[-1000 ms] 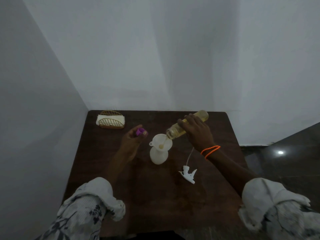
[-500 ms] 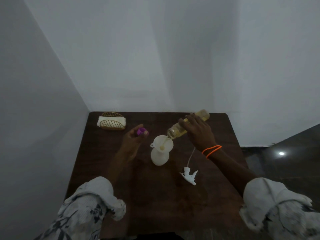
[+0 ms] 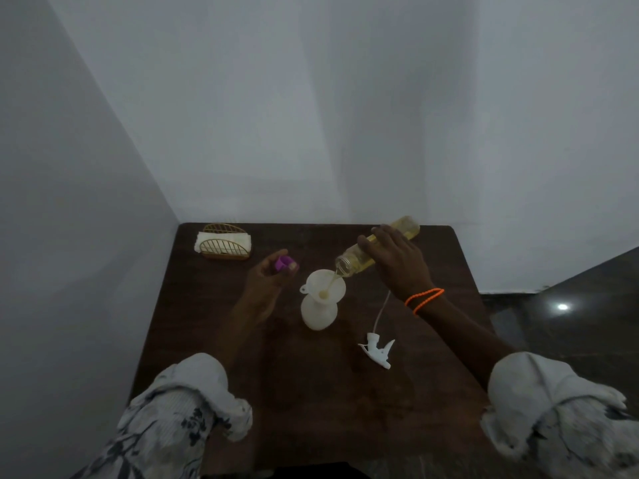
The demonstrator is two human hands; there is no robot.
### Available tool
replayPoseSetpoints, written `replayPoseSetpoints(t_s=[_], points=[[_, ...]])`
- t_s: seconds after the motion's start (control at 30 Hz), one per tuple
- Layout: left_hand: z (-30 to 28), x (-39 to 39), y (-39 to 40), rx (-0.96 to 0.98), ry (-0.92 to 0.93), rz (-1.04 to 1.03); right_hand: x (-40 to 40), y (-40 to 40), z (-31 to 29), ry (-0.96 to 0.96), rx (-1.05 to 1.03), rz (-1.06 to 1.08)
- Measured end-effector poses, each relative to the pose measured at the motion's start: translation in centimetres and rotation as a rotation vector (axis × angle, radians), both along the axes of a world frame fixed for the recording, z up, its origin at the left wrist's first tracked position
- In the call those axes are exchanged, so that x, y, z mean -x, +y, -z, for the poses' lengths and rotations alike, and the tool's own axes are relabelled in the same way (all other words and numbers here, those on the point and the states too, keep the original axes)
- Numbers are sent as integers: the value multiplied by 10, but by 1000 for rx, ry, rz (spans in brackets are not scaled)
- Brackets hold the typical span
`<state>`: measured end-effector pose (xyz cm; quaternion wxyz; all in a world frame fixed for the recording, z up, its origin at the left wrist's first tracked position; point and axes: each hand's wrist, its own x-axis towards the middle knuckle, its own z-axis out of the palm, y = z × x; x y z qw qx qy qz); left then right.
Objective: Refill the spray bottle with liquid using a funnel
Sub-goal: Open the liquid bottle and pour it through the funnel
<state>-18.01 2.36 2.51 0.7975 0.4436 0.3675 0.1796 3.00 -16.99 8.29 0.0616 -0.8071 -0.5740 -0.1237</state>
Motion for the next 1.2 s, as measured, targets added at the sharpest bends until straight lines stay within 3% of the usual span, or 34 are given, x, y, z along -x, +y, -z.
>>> replayPoseSetpoints(t_s=[1.2], points=[[1,-1,0,15,-2,4,-4,-2,-9,-86,-25,-1]])
